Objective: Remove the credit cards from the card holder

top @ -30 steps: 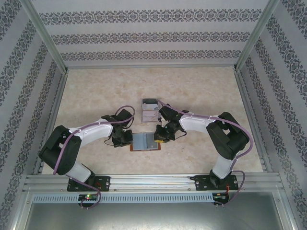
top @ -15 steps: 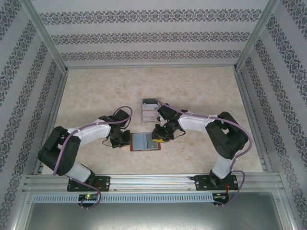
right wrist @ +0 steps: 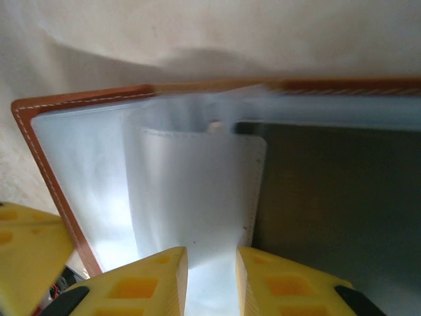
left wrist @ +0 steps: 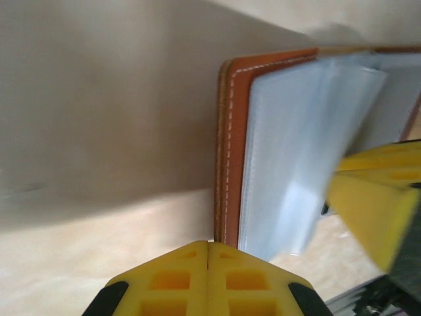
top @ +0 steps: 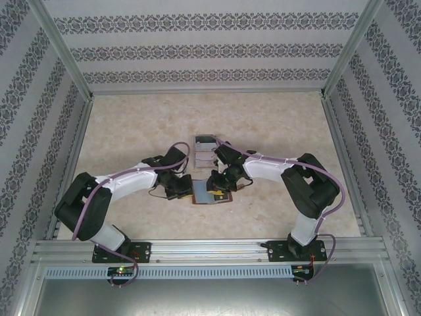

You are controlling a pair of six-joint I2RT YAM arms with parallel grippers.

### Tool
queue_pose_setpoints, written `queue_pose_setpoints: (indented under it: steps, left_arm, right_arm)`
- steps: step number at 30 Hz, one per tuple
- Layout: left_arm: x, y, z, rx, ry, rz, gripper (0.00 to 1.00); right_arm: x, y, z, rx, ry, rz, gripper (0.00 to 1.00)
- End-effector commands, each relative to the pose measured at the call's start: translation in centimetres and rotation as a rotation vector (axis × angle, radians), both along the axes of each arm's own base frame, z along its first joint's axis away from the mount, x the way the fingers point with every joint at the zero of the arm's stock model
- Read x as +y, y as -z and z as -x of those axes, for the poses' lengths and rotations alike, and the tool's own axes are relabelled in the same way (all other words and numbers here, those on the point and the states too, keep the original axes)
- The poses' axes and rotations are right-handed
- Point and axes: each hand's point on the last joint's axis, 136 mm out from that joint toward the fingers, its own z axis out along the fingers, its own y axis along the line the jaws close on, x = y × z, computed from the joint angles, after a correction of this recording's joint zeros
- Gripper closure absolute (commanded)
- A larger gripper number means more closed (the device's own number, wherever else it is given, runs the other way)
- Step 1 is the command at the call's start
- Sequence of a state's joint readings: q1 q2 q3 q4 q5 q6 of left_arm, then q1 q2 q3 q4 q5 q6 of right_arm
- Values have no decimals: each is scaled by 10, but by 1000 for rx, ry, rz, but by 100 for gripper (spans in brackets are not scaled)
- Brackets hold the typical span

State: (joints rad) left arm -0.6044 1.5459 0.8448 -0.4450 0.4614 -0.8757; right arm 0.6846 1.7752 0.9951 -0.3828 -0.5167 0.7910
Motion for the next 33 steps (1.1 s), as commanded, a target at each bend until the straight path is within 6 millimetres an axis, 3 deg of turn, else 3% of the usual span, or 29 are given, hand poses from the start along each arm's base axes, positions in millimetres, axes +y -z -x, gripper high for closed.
queue_pose_setpoints:
  steps: [1, 5, 14, 21, 28, 33]
  left_arm:
    - [-37, -14, -12, -30, 12, 105, 98]
    - [-50, -15, -13, -28, 32, 103, 99]
    - [-23, -12, -11, -51, 30, -48, 99]
    - [-23, -14, -13, -59, 29, -47, 99]
    - [-23, -14, -14, -57, 34, -57, 99]
    - [-19, -22, -17, -82, 32, -66, 99]
  right_arm:
    - [-3, -14, -7, -43, 36, -6, 72]
    - [-20, -20, -12, -67, 91, 9, 72]
    - [-64, -12, -18, -88, 148, 109, 71]
    - [-82, -4, -25, -96, 149, 158, 70]
    - [-79, 13, -19, -44, 110, 157, 68]
    - [-65, 14, -7, -21, 81, 126, 68]
